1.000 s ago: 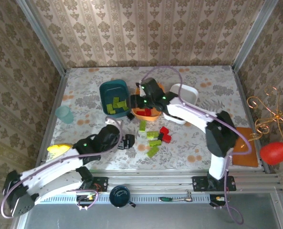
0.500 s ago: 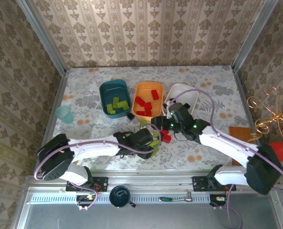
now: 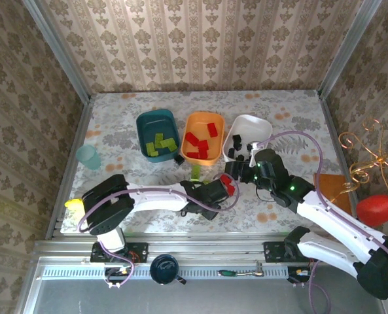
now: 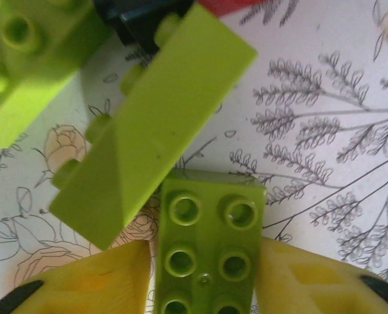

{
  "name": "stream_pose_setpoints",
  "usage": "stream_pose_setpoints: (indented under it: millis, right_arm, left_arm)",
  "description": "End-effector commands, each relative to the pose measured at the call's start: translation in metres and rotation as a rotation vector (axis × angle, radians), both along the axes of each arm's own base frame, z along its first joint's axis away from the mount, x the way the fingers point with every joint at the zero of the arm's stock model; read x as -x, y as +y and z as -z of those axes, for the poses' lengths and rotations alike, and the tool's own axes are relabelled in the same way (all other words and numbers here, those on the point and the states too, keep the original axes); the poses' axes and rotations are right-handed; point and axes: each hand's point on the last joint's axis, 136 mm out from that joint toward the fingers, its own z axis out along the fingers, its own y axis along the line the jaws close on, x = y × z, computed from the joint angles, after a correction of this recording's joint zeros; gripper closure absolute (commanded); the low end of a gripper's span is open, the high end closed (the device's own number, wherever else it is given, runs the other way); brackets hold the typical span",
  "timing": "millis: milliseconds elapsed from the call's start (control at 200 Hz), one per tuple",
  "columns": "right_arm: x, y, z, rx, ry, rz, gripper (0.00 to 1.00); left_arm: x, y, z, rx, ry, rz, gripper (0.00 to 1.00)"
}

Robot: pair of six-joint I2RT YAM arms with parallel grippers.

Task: Sort the legos into containers by color
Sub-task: Pick up the lego from the middle-left of the table, then place the lego in the container.

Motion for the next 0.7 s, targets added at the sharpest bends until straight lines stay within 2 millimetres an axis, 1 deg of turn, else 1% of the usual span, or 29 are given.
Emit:
stream_pose_setpoints:
  millis: [0,125,200,260,345,415,465,600,695]
  right_arm:
    - [0.001,-0.005,0.002,-0.010,0.002,0.024,0.26]
    - [0.001,-0.006,0.004,-0.014,0.006,0.032,0.26]
    - [0.001,-0.008,0.005,-0.016,0.006,0.038,0.26]
    - [0.002,-0.009,0.005,-0.018,0.004,0.041,0.26]
    - [0.003,-0.011,0.005,-0.024,0.002,0.046,0.26]
    - [0.005,-0.012,0.006,-0.030,0.003,0.047,0.26]
    - [0.005,-0.012,0.007,-0.036,0.004,0.046,0.26]
    - [0.006,-0.011,0.012,-0.045,0.016,0.049,0.26]
    - [0.007,-0.011,0.014,-0.048,0.024,0.052,0.26]
  left_arm:
    - [0.001,0.008,0.005,-0.069,-0.016,-0.003,0.63]
    - [0.001,0.010,0.002,-0.072,-0.047,-0.006,0.70]
    - [0.001,0.012,-0.007,-0.044,-0.061,-0.019,0.74]
    - [-0.001,0.012,-0.020,0.009,-0.076,-0.033,0.75]
    - [-0.010,0.019,-0.046,0.101,-0.106,-0.075,0.75]
    - [-0.029,0.031,-0.072,0.185,-0.144,-0.141,0.75]
    - [-0.047,0.046,-0.090,0.240,-0.179,-0.210,0.75]
    - [-0.105,0.100,-0.137,0.392,-0.273,-0.447,0.74]
    - [-0.146,0.136,-0.159,0.485,-0.322,-0.588,0.73]
